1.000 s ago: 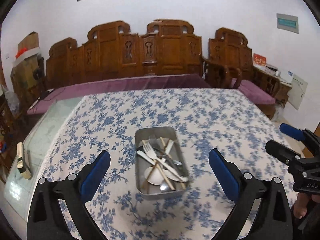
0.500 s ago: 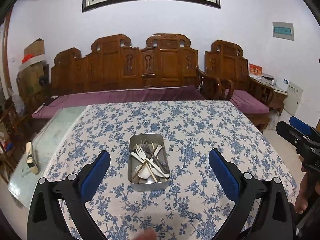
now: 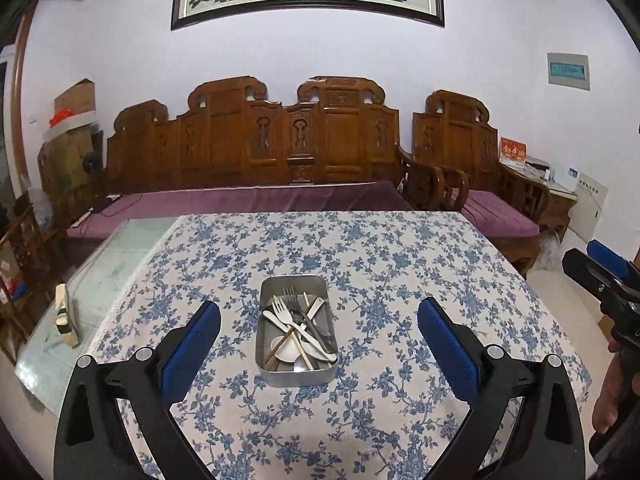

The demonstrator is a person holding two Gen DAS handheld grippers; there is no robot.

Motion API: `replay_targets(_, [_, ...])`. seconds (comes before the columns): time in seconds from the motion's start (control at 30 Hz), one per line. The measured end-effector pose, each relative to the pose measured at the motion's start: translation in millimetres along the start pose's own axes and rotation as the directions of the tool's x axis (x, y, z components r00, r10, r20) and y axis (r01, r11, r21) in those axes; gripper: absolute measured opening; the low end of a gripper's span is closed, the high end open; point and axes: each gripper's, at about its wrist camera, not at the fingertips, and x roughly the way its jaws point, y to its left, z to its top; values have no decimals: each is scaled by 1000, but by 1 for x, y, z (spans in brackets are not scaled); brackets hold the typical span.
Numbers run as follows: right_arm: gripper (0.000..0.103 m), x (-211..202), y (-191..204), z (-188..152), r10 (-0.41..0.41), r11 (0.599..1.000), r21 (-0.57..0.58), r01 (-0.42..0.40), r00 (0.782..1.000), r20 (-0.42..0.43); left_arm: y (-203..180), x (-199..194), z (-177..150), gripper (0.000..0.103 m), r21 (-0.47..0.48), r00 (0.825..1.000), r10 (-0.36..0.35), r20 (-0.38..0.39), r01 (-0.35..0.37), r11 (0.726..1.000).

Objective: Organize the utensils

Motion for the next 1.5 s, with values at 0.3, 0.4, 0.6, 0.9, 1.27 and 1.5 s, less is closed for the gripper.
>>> replay_targets(0.3, [100,0,0,0,-1,1000,-1,1,1000,1,2,-4,1,95,-15,1000,-2,10,3,1000])
replay_targets(0.4, [100,0,0,0,1,1000,0,-1,1000,1,3,-5,2,95,-16,1000,-2,13,2,1000])
replay_targets(0.6, [100,-1,1,0,1,1000,0,-1,1000,0,3,-5,3,95,-16,1000,-2,13,3,1000])
replay_targets(0.9, [100,-1,1,-1,2,1000,1,-2,1000,1,2,-9,5,95,-18,1000,-6,23,7,1000])
replay_targets(1.27, [100,-1,1,-1,2,1000,0,-2,1000,2,2,-10,6,95,-21,1000,-13,24,13,1000])
replay_targets(1.5, [100,-1,1,-1,1,1000,0,-1,1000,1,1,-11,6,95,-20,1000,-13,24,14,1000])
